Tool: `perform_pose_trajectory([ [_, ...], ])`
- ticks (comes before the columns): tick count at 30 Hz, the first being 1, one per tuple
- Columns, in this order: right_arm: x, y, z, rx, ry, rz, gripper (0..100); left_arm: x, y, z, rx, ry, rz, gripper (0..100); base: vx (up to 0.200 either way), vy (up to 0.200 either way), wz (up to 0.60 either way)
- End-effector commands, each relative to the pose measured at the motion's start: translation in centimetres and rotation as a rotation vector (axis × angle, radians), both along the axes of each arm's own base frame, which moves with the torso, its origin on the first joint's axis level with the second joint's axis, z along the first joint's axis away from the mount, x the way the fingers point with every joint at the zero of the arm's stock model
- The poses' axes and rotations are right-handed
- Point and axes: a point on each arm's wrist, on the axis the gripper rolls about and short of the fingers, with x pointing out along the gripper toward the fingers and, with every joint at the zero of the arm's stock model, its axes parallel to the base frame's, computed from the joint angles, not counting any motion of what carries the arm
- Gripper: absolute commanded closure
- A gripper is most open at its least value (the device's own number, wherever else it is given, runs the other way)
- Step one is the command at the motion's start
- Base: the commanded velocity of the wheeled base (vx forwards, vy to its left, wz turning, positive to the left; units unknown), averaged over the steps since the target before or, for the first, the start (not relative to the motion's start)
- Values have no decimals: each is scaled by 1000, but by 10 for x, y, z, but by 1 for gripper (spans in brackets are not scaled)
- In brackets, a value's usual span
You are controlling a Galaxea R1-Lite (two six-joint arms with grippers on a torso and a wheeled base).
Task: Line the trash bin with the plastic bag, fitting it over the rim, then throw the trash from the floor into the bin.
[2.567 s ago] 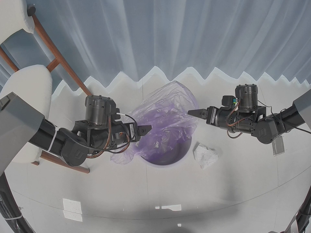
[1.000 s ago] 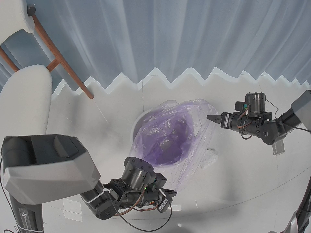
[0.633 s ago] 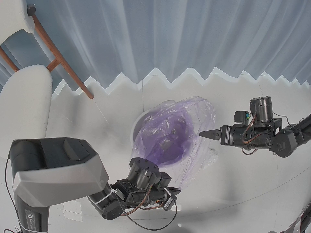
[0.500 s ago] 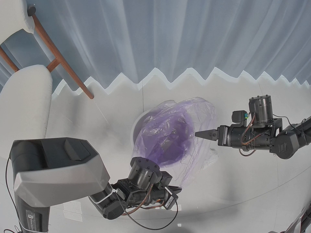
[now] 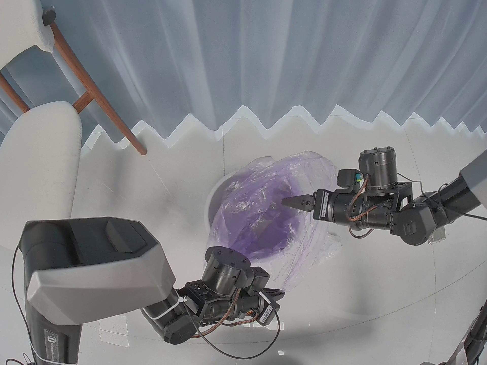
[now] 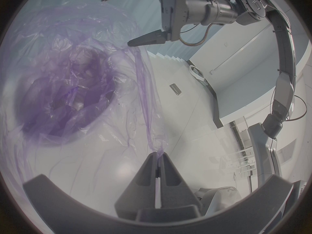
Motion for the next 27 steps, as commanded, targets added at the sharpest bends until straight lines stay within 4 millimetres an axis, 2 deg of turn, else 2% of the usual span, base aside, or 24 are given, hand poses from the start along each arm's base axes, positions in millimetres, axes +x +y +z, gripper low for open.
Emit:
perform_pose_trajectory([
  [1,17,2,-37,-65,14,-20,0,0,0,-3,9,0,10,100,0,0,0],
  [4,23,-6,-44,-104,-3,-27,0,0,0,-3,9,0,10,100,0,0,0],
  [12,33,-6,-51,-152,-42,-19,0,0,1,-3,16,-3,25,100,0,0,0],
  [21,50,26,-53,-170,-98,-15,0,1,0,-1,12,-7,50,100,0,0,0],
  [27,59,34,-64,-240,-118,-46,0,4,3,2,29,-36,108,100,0,0,0],
])
